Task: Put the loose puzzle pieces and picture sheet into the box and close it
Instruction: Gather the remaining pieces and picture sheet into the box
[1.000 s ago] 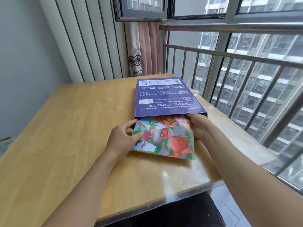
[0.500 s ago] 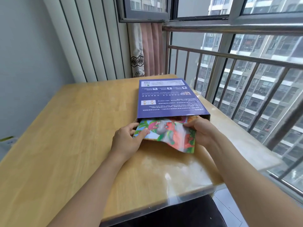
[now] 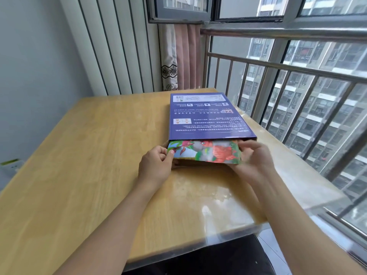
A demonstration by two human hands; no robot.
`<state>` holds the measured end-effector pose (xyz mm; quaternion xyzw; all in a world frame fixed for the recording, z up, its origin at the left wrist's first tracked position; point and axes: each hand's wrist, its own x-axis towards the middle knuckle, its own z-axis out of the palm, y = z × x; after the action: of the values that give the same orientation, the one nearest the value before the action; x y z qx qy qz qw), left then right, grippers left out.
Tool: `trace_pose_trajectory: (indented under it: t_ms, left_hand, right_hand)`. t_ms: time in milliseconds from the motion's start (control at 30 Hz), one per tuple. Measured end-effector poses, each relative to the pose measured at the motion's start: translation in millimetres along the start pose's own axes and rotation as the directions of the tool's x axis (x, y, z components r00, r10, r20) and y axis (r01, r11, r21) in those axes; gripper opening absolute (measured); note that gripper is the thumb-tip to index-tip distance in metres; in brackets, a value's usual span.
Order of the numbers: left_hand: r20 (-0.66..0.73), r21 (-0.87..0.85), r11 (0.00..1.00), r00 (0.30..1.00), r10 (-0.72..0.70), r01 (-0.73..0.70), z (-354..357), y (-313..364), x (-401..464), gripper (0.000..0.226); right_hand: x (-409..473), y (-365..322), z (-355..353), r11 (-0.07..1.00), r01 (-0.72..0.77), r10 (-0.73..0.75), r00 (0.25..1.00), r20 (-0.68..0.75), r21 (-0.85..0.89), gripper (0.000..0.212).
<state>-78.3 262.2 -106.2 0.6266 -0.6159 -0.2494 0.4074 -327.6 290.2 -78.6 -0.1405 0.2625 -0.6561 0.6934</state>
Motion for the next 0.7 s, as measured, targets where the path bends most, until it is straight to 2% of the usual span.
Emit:
trace_pose_trajectory:
  t_ms: [67, 133, 200, 300, 400, 500, 567, 700]
  left_hand:
    - [-0.011, 0.017, 1.000, 1.000, 0.001, -0.001, 0.4, 1.4, -0.5, 0.021]
    - [-0.002, 0.003, 1.000, 1.000, -0.016, 0.016, 0.8, 1.1, 0.6, 0.019]
    - [0.015, -0.051, 0.998, 0.999, -0.032, 0.033, 0.6, 0.4, 0.3, 0.018]
    - [0.054, -0.098, 0.995, 0.999, 0.001, 0.004, -0.9, 2.8, -2.8, 0.024]
    - [0.078, -0.049, 0.996, 0.994, 0.077, -0.074, -2.0, 4.5, -6.2, 0.026]
    - [0.072, 0.002, 0.992, 0.990, 0.124, -0.125, -2.9, 3.2, -5.3, 0.011]
    - [0.055, 0.043, 0.988, 0.988, 0.143, -0.145, -3.9, 1.9, -5.4, 0.009]
    - [-0.003, 0.094, 0.986, 0.990, 0.138, -0.137, -7.1, 1.5, -6.0, 0.007]
  right_hand:
    - [-6.6, 18.3, 6.9, 0.957, 0.036, -0.057, 0.996, -0.063, -0.288, 0.056]
    - [-0.2, 27.8, 15.9, 0.913, 0.064, -0.123, 0.985, -0.123, -0.402, 0.064]
    - [11.0, 25.2, 21.2, 0.919, 0.057, -0.126, 0.980, -0.155, -0.389, 0.063]
    - [32.7, 11.4, 23.1, 0.967, 0.015, -0.080, 0.965, -0.250, -0.253, 0.049]
    - [57.4, 2.4, 22.2, 0.992, 0.112, -0.128, 0.923, -0.363, -0.066, 0.038]
    - [63.0, 9.4, 26.1, 0.981, 0.189, -0.156, 0.901, -0.404, 0.043, 0.036]
    - [51.2, 20.5, 25.2, 0.993, 0.118, -0.120, 0.916, -0.384, -0.027, 0.035]
    - [34.1, 26.0, 21.8, 0.941, -0.012, -0.096, 0.949, -0.300, -0.338, 0.029]
